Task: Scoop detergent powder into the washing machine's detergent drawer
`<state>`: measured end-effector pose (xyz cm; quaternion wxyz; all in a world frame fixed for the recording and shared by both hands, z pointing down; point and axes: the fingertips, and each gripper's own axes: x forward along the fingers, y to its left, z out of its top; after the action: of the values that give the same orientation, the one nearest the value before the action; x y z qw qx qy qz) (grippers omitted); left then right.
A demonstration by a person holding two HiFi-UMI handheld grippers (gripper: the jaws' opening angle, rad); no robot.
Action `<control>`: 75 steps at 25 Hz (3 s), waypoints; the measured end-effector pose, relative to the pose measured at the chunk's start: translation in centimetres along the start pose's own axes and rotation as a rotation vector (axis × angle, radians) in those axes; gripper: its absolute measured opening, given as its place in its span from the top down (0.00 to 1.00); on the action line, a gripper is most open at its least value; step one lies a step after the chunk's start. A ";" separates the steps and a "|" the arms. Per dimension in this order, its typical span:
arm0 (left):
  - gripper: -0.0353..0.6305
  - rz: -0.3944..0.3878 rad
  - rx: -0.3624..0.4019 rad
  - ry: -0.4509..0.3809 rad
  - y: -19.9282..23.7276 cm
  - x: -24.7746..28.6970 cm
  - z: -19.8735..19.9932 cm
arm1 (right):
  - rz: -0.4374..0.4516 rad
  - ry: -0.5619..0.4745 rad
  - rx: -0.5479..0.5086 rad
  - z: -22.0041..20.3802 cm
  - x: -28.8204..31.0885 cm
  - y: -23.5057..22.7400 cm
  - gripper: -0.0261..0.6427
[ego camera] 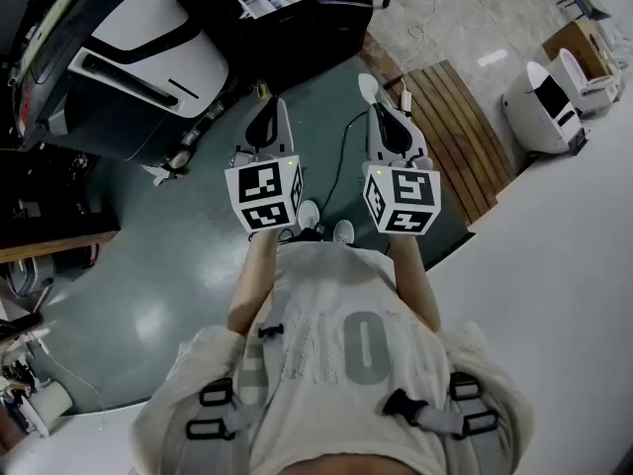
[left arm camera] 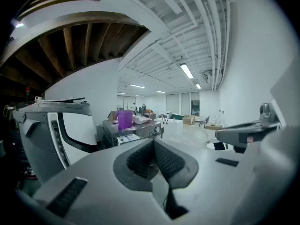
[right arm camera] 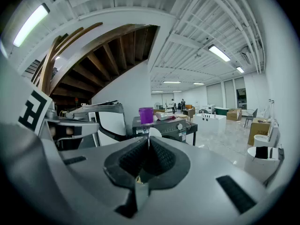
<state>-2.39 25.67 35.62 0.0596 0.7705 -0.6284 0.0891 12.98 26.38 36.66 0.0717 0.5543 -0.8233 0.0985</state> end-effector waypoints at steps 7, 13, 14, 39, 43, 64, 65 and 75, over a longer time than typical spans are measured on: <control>0.92 -0.001 -0.010 -0.007 2.2 0.4 -0.1 | -0.017 0.001 -0.008 0.0 1.2 0.9 0.95; 0.92 -0.021 -0.021 -0.008 3.9 1.4 -0.2 | -0.033 0.001 0.012 0.0 2.5 1.6 0.95; 0.92 -0.026 -0.021 -0.009 4.3 1.5 -0.2 | -0.039 -0.003 0.020 0.1 2.8 1.8 0.95; 0.92 -0.087 -0.035 -0.022 8.6 10.8 1.0 | -0.105 -0.027 0.045 1.6 11.7 -0.4 0.94; 0.92 -0.057 -0.032 -0.029 9.2 14.8 2.5 | -0.076 -0.036 0.037 3.1 15.5 -2.4 0.95; 0.92 0.108 -0.044 -0.053 6.4 34.2 9.7 | 0.103 -0.058 -0.038 11.2 32.8 -16.4 0.95; 0.92 0.113 -0.043 -0.052 6.3 34.4 9.7 | 0.110 -0.059 -0.038 11.3 33.1 -16.6 0.95; 0.92 0.131 -0.034 -0.042 5.8 35.0 9.8 | 0.146 -0.066 -0.044 11.7 34.1 -16.8 0.95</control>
<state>-0.62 -11.05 33.34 0.0535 0.7282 -0.6801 0.0657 15.62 -13.22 34.44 0.0493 0.4941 -0.8654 0.0672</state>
